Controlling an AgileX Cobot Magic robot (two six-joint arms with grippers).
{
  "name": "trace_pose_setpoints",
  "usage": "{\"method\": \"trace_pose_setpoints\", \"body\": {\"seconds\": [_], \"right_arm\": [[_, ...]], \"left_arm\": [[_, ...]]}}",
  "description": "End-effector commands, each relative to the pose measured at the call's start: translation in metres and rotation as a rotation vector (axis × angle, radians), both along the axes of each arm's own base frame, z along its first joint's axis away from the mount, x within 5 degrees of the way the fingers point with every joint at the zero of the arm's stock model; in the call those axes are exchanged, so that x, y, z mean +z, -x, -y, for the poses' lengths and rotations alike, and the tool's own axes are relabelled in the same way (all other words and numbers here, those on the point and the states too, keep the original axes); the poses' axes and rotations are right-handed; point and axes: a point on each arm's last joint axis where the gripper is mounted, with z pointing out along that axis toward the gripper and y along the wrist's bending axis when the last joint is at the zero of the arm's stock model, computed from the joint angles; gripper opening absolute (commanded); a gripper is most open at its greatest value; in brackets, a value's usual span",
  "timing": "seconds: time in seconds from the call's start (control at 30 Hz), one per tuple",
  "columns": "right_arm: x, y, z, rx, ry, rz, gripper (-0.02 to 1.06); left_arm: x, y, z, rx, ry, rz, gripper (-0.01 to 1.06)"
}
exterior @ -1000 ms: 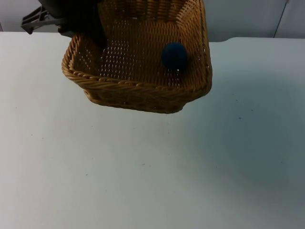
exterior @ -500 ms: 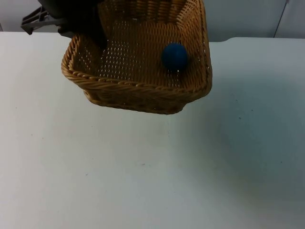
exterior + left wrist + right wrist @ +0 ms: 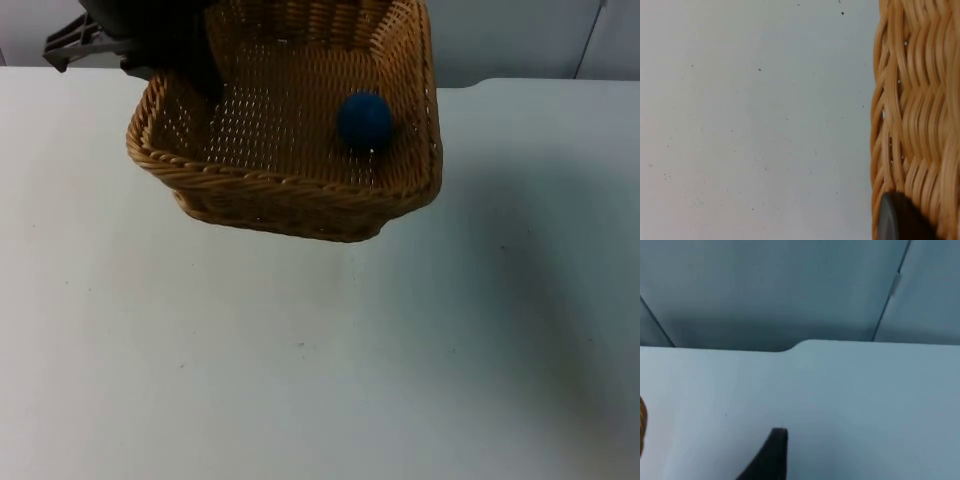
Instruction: Pick up the basket with the left hand and place the ball into the basket with the right hand.
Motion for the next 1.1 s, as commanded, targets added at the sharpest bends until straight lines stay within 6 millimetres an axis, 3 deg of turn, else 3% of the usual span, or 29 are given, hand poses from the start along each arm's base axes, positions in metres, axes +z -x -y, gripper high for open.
{"method": "trace_pose_setpoints", "body": {"seconds": [0.0, 0.17, 0.47, 0.6, 0.63, 0.77, 0.8, 0.93, 1.07], "right_arm": [[0.003, 0.002, 0.001, 0.008, -0.022, 0.053, 1.04], [-0.009, 0.003, 0.001, 0.003, -0.032, 0.026, 1.04], [0.011, 0.036, 0.013, -0.039, -0.052, 0.092, 1.04], [0.015, 0.072, 0.018, -0.046, -0.049, 0.112, 1.04], [0.015, 0.072, 0.018, -0.046, -0.049, 0.112, 1.04], [0.011, 0.117, 0.022, -0.047, -0.041, 0.135, 1.04], [0.011, 0.117, 0.022, -0.047, -0.041, 0.135, 1.04], [0.009, 0.169, 0.026, -0.064, -0.065, 0.189, 1.04], [0.009, 0.190, 0.028, -0.071, -0.064, 0.186, 1.04]], "left_arm": [[0.009, 0.002, 0.001, 0.004, 0.025, 0.007, 0.00], [0.008, 0.004, 0.002, -0.026, 0.019, -0.006, 0.00], [0.009, 0.002, 0.002, -0.005, 0.034, 0.012, 0.00], [0.012, -0.001, 0.005, 0.034, 0.091, 0.033, 0.00], [0.012, -0.001, 0.005, 0.034, 0.091, 0.033, 0.00], [0.012, -0.002, 0.006, 0.039, 0.097, 0.037, 0.00], [0.012, -0.002, 0.006, 0.039, 0.097, 0.037, 0.00], [0.012, -0.001, 0.006, 0.038, 0.099, 0.034, 0.00], [0.013, -0.002, 0.006, 0.040, 0.098, 0.039, 0.00]]}}
